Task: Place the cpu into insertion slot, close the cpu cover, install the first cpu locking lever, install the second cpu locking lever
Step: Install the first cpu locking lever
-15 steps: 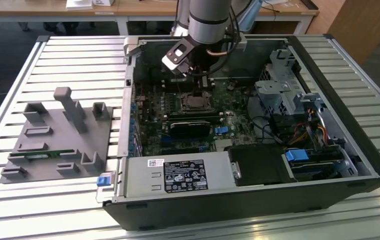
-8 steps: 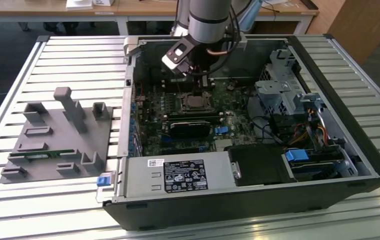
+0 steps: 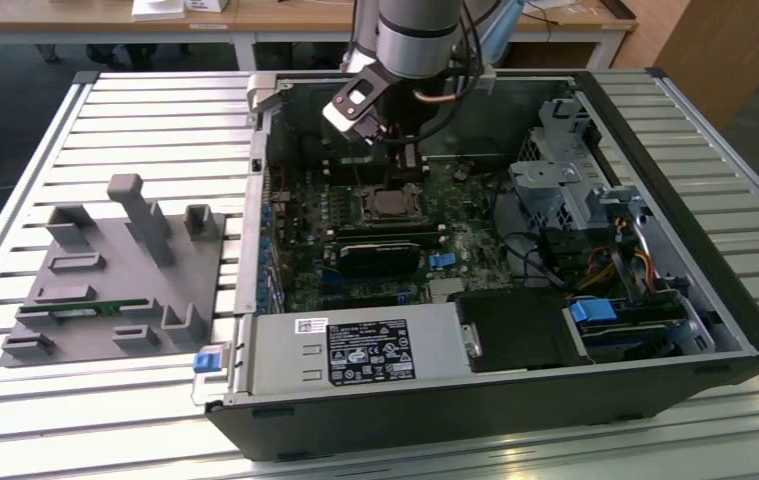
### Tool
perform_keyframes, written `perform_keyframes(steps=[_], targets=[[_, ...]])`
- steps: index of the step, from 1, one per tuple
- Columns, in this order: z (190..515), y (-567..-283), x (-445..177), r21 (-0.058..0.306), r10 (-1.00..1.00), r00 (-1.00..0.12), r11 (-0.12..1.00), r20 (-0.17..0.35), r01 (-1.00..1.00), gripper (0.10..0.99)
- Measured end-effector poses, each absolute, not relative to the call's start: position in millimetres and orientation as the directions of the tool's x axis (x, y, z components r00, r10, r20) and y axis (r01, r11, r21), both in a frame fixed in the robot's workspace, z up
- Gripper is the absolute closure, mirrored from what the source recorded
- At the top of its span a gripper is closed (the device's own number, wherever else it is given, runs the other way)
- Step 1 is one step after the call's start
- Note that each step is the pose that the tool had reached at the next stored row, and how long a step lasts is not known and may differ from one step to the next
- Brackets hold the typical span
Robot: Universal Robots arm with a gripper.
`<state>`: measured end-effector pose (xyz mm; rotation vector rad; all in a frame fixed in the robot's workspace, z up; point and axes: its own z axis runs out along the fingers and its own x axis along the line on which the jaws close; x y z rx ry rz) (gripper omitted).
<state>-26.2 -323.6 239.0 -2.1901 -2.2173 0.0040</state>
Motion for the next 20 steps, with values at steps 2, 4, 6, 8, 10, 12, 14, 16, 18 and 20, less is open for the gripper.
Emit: perform_keyframes(steps=[2,4,6,8,10,12,14,16,18,20], targets=[[243,-323,-26,-0.019,1.0,-0.012,0.012,0.014,1.0,0.98],[247,-323,-26,-0.019,1.0,-0.012,0.012,0.012,1.0,0.98],[252,-323,-26,-0.019,1.0,-0.012,0.012,0.01,1.0,0.98],[257,-323,-26,-0.019,1.0,-0.012,0.012,0.009,1.0,0.98],[258,-323,-26,-0.017,1.0,-0.013,0.013,0.009,1.0,0.98],[258,-323,-26,-0.016,1.0,-0.025,0.025,0.009,1.0,0.98],[258,-323,-26,-0.016,0.999,-0.045,0.045,0.009,0.999,0.98],[258,-323,-26,-0.016,0.998,-0.069,0.07,0.008,0.997,0.98],[258,-323,-26,-0.016,0.992,-0.122,0.122,0.009,0.992,0.98],[258,-323,-26,-0.016,0.991,-0.134,0.134,0.008,0.991,0.98]])
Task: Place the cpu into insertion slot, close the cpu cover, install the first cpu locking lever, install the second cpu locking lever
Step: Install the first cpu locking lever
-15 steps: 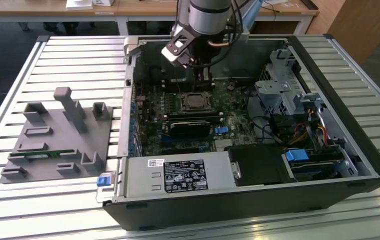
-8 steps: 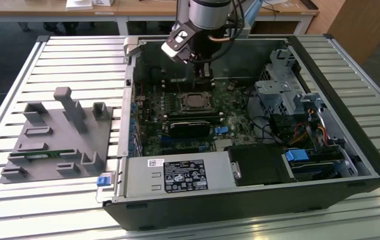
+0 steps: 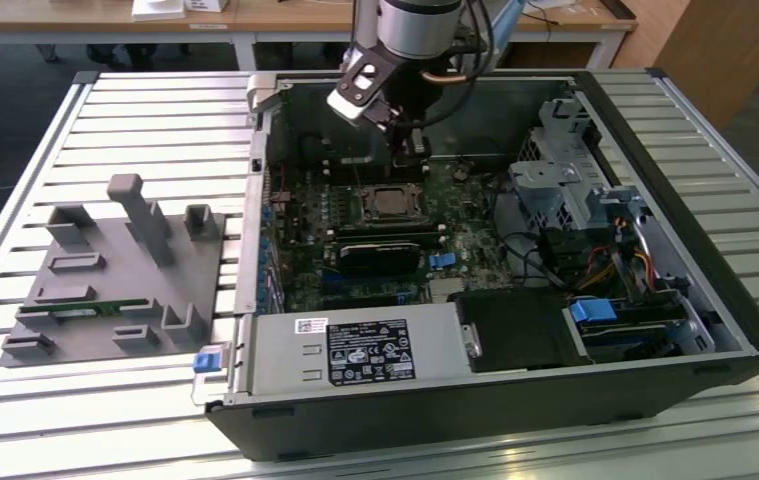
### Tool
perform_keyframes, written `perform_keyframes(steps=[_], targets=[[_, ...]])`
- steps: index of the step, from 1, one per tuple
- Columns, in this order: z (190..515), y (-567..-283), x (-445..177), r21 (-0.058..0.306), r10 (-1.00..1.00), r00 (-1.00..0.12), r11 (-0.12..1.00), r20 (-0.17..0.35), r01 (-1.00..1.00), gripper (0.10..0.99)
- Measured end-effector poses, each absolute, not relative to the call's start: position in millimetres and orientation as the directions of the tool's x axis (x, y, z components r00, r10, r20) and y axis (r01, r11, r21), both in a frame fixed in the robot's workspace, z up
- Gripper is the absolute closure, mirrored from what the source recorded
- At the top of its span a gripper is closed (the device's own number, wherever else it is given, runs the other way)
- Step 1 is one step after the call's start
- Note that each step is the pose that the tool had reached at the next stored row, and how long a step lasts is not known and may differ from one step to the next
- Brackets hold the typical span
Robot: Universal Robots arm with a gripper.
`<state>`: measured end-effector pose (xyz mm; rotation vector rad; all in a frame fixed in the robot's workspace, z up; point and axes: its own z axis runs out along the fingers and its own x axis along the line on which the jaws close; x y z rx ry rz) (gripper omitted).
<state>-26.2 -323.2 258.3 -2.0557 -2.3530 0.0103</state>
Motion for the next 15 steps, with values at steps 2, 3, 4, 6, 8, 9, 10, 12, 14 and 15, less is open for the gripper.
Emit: perform_keyframes(steps=[2,3,4,6,8,9,10,12,14,15], targets=[[258.3,-323.2,-26.2,-0.016,0.99,-0.144,0.144,0.009,0.989,0.98],[258.3,-323.2,-26.2,-0.016,0.989,-0.149,0.149,0.009,0.989,0.98],[258.2,-323.2,-26.2,-0.016,0.988,-0.154,0.154,0.009,0.988,0.98],[258.2,-323.2,-26.2,-0.016,0.986,-0.164,0.164,0.009,0.986,0.98],[258.2,-323.2,-26.2,-0.016,0.985,-0.173,0.173,0.009,0.985,0.98],[258.3,-323.2,-26.2,-0.016,0.984,-0.178,0.178,0.009,0.984,0.98],[258.3,-323.2,-26.2,-0.016,0.983,-0.182,0.183,0.009,0.983,0.98],[258.2,-323.2,-26.2,-0.016,0.981,-0.191,0.191,0.009,0.981,0.98],[258.3,-323.2,-26.2,-0.016,0.98,-0.2,0.2,0.008,0.98,0.98],[258.3,-323.2,-26.2,-0.016,0.979,-0.204,0.204,0.008,0.979,0.98]])
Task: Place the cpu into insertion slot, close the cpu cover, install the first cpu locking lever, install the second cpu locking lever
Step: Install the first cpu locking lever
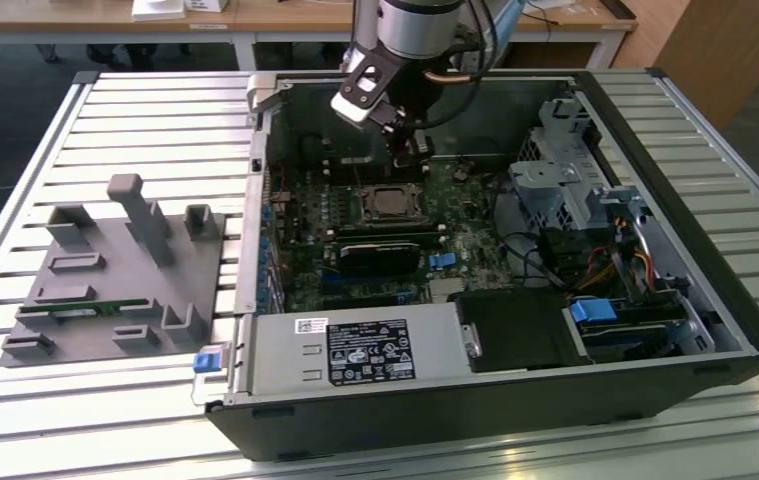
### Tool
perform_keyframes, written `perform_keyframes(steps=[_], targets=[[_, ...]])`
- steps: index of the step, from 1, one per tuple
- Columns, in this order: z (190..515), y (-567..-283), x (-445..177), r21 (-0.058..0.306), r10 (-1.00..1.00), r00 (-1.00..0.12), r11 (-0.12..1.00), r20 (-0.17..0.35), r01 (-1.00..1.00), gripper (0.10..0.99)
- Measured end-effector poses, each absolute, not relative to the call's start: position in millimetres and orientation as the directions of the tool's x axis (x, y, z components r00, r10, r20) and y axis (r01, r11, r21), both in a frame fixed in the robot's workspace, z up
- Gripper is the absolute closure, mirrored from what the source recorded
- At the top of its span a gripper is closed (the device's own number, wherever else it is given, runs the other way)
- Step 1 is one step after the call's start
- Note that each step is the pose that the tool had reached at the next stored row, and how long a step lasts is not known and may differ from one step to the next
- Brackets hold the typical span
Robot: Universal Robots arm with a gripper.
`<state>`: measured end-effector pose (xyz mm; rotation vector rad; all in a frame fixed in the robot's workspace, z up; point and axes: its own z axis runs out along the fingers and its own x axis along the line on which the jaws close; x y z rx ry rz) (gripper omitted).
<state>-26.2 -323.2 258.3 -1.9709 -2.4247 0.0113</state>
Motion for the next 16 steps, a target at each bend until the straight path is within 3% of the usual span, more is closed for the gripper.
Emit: perform_keyframes(steps=[16], targets=[[258.2,-323.2,-26.2,-0.016,0.97,-0.244,0.244,0.009,0.97,0.98]])
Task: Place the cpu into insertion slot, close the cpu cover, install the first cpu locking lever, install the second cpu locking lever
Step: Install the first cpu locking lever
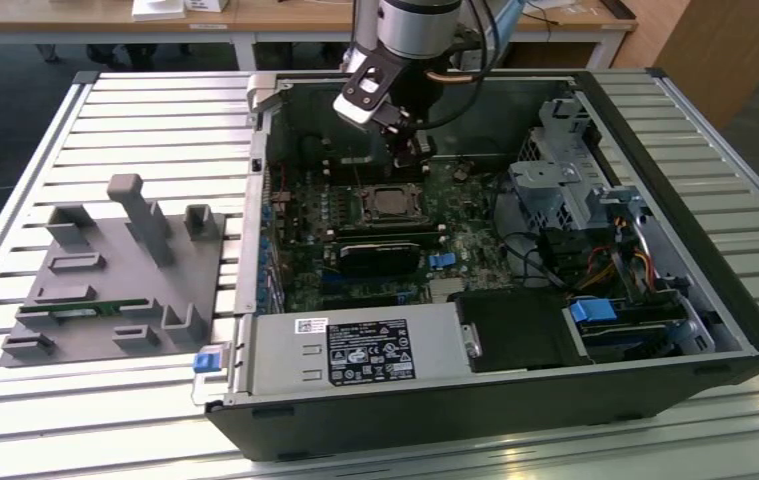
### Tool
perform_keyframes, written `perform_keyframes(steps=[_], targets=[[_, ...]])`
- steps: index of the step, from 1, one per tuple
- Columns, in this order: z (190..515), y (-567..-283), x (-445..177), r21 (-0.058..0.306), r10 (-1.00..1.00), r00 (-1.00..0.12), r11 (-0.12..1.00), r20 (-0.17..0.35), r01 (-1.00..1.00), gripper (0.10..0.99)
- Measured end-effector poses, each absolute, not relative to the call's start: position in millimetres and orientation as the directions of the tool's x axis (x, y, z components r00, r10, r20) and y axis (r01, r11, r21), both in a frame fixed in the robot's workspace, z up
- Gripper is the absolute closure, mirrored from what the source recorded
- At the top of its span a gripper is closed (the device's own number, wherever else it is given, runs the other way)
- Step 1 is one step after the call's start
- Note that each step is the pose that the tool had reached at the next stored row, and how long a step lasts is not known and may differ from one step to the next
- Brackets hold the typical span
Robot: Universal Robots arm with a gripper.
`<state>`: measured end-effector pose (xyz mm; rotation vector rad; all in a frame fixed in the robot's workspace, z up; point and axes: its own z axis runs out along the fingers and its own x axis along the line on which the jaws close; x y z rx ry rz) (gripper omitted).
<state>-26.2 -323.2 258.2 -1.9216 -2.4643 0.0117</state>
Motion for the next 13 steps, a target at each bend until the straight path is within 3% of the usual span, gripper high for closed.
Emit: perform_keyframes(steps=[13], targets=[[258.3,-323.2,-26.2,-0.016,0.957,-0.29,0.29,0.009,0.957,0.98]])
